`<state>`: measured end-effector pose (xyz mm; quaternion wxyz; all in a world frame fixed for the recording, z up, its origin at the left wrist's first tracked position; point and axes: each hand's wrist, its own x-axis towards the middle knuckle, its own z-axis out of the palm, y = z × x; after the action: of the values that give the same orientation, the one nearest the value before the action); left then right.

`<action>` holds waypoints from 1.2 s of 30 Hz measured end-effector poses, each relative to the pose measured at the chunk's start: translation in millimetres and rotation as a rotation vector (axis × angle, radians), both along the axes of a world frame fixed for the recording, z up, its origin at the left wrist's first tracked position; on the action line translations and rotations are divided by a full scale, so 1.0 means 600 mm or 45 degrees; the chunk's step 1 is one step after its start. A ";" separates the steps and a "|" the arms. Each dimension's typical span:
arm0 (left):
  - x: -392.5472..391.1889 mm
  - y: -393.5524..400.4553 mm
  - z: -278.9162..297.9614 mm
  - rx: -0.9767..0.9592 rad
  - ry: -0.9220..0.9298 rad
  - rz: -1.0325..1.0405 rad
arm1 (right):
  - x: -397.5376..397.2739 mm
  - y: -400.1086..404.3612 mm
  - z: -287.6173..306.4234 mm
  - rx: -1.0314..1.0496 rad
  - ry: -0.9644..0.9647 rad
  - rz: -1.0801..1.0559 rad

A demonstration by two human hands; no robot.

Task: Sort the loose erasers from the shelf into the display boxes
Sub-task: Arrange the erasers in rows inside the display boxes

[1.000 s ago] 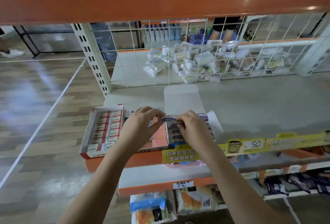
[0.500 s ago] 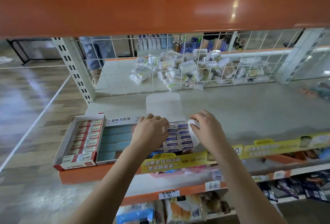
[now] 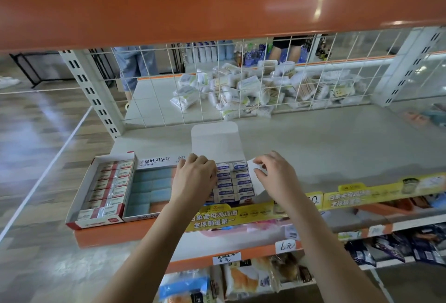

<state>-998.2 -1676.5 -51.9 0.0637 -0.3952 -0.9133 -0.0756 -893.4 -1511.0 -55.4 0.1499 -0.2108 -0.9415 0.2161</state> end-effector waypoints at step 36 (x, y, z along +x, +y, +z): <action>0.381 0.668 0.042 -0.042 -0.196 -0.881 | 0.491 0.481 0.058 -0.036 -0.682 -0.627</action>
<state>-769.6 -1275.4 -26.7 -0.0410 -0.6752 -0.7286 -0.1074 -598.7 -1222.5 -20.5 -0.0574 -0.4824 -0.8653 0.1237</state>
